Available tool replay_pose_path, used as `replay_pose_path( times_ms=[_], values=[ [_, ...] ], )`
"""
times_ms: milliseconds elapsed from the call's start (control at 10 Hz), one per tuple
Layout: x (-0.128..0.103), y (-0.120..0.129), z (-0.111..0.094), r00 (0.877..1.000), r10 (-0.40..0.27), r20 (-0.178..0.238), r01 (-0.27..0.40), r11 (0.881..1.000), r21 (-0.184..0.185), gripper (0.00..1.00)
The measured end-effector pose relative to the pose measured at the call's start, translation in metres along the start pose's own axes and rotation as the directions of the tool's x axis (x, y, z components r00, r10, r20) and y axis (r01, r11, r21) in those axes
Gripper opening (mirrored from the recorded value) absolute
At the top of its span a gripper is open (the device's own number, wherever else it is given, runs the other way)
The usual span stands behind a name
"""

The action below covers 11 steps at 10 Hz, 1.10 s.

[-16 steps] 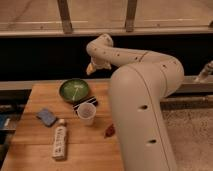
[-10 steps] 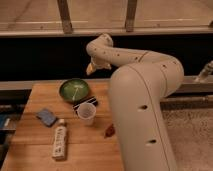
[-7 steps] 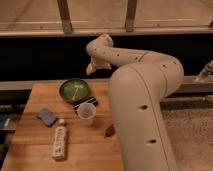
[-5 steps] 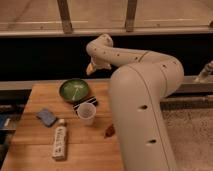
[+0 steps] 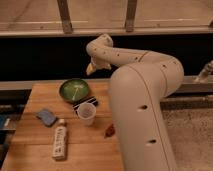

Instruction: Place the bottle in the ceramic bowl

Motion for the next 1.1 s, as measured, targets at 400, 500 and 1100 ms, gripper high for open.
replay_pose_path(
  times_ms=[400, 500, 1100],
  values=[
    [0.0, 0.0, 0.0, 1.0, -0.002, 0.0, 0.002, 1.0, -0.003, 0.8],
    [0.0, 0.001, 0.0, 1.0, -0.009, -0.003, 0.009, 1.0, -0.012, 0.8],
    [0.024, 0.076, -0.011, 0.984, -0.159, -0.077, 0.144, 0.975, -0.172, 0.8]
  ],
)
